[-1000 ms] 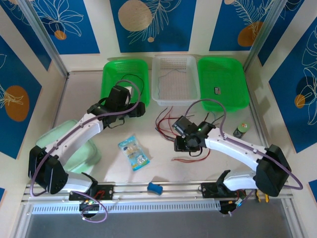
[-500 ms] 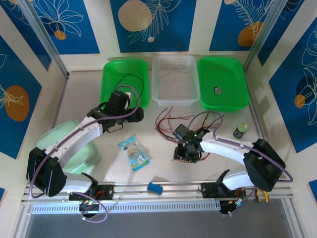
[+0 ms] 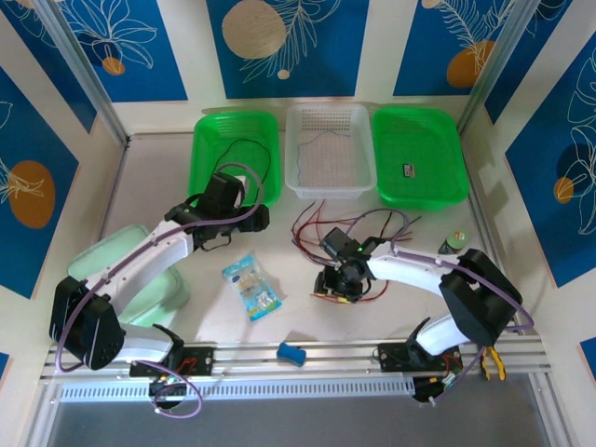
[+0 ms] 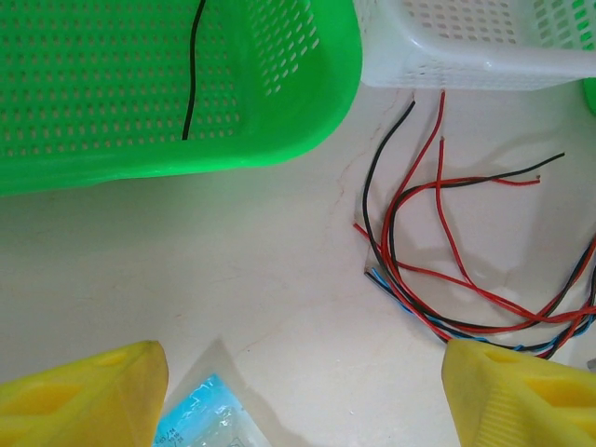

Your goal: Untangle the cables

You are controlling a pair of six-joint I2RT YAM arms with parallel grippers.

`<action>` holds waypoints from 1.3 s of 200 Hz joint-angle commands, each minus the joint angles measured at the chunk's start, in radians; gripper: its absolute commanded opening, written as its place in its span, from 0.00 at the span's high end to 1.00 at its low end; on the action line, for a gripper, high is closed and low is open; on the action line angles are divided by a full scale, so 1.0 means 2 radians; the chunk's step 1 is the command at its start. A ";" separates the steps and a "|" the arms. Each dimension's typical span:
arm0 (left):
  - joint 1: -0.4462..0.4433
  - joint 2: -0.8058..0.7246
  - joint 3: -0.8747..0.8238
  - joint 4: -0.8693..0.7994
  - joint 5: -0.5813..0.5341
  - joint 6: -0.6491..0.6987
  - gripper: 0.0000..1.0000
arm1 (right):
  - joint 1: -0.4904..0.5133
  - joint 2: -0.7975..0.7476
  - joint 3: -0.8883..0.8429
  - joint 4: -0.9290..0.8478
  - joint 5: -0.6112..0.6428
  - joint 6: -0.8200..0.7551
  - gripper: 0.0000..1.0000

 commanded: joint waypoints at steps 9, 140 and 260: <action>-0.004 -0.019 0.001 -0.016 -0.010 0.011 0.22 | 0.007 0.018 0.044 -0.003 -0.015 -0.061 0.41; -0.002 -0.035 0.002 -0.036 -0.011 0.012 0.22 | 0.044 0.044 0.088 -0.179 0.112 -0.179 0.65; -0.003 -0.025 0.018 -0.047 -0.010 0.010 0.22 | 0.058 0.076 0.075 -0.140 0.123 -0.197 0.67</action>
